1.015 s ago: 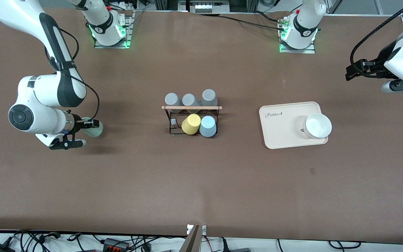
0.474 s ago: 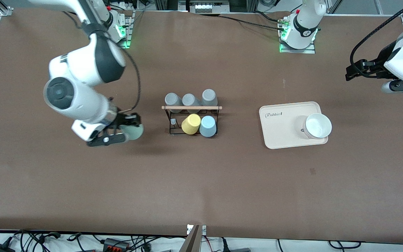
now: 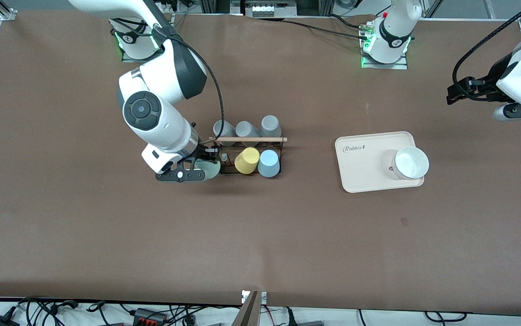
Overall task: Hang scattered cups on rack with three cups
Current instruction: 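Carry the pale green cup with the right gripper to the rack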
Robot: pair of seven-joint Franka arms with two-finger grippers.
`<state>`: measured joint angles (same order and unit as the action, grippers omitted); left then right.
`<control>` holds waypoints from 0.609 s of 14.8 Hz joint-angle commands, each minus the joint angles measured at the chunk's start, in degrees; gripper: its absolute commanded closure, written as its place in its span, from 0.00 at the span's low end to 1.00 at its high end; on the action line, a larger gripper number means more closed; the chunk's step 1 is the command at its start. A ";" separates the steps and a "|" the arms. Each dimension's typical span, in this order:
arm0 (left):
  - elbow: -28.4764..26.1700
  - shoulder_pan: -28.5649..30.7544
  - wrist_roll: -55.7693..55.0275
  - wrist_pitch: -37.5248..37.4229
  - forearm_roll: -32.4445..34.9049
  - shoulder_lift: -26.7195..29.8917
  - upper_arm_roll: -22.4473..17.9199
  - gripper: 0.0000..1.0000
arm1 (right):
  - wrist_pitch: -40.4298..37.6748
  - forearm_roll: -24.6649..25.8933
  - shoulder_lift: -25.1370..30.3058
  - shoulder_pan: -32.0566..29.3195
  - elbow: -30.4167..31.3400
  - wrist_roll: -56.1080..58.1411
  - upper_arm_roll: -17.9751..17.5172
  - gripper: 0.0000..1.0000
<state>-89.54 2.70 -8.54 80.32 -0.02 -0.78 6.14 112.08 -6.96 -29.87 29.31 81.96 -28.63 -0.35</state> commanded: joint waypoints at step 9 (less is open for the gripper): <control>1.47 0.29 0.54 -0.70 -0.51 -0.72 0.19 0.00 | -0.20 -0.16 -3.96 4.35 -1.98 -6.79 0.52 0.67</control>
<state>-89.54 2.70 -8.54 80.32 -0.02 -0.85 6.14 112.17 -6.96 -32.06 33.21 81.66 -34.46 -0.35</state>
